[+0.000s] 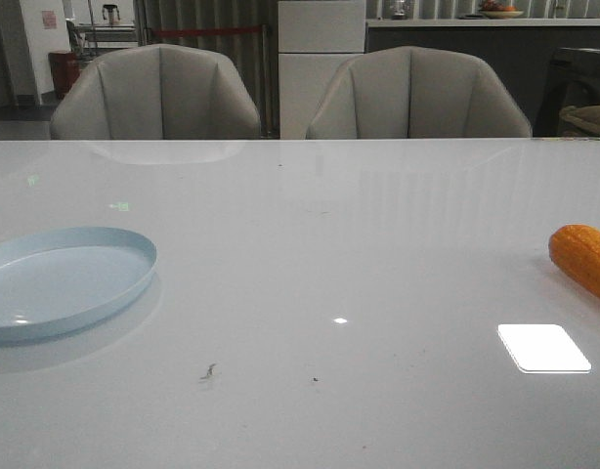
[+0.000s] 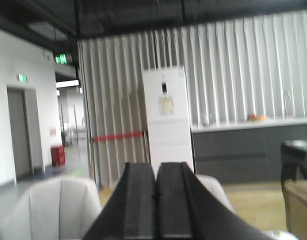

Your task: Place corn on plate with both arms

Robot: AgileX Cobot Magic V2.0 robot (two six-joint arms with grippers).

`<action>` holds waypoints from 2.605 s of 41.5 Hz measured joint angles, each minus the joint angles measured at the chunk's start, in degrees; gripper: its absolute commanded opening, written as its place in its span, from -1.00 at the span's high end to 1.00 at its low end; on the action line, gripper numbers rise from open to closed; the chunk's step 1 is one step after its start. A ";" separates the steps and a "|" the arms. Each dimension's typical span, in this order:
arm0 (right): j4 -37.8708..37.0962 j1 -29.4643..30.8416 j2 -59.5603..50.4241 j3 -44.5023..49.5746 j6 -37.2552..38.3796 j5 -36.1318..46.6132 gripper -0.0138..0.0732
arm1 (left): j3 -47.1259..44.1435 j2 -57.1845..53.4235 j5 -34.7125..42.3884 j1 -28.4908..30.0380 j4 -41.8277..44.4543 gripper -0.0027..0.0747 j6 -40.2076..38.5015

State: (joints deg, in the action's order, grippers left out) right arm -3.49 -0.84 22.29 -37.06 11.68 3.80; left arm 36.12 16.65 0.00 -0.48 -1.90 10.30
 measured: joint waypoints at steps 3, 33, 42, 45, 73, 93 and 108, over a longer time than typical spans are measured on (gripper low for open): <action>0.00 0.00 4.93 -0.63 0.00 -0.73 0.55 | 0.95 4.18 -0.89 0.00 0.00 0.60 0.00; 0.00 0.00 27.44 -0.63 0.00 -12.81 0.55 | 1.03 30.73 -14.76 0.00 0.08 0.60 0.00; 0.00 0.00 29.80 -0.63 0.00 -12.94 0.55 | 1.03 34.17 -9.87 -0.29 -0.02 0.60 0.00; 0.00 0.00 29.80 -0.63 0.00 -12.80 0.55 | 1.03 34.17 -7.58 -0.99 -0.02 0.60 0.00; -0.74 0.00 29.92 -0.63 0.00 -17.20 0.28 | 1.03 34.17 -15.80 -2.58 -2.63 -0.18 0.00; -3.19 0.00 29.92 -0.63 -0.10 -20.57 -0.24 | 1.03 34.17 -14.01 -2.58 -2.76 -0.38 0.00; -3.19 0.00 30.12 -1.29 -0.20 -21.06 -0.24 | 1.49 35.42 -17.30 -2.58 -4.93 -0.38 0.00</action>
State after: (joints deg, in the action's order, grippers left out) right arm -6.68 -0.84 52.41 -38.35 11.48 -17.26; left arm 37.61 52.08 -17.30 -3.06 -6.83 10.30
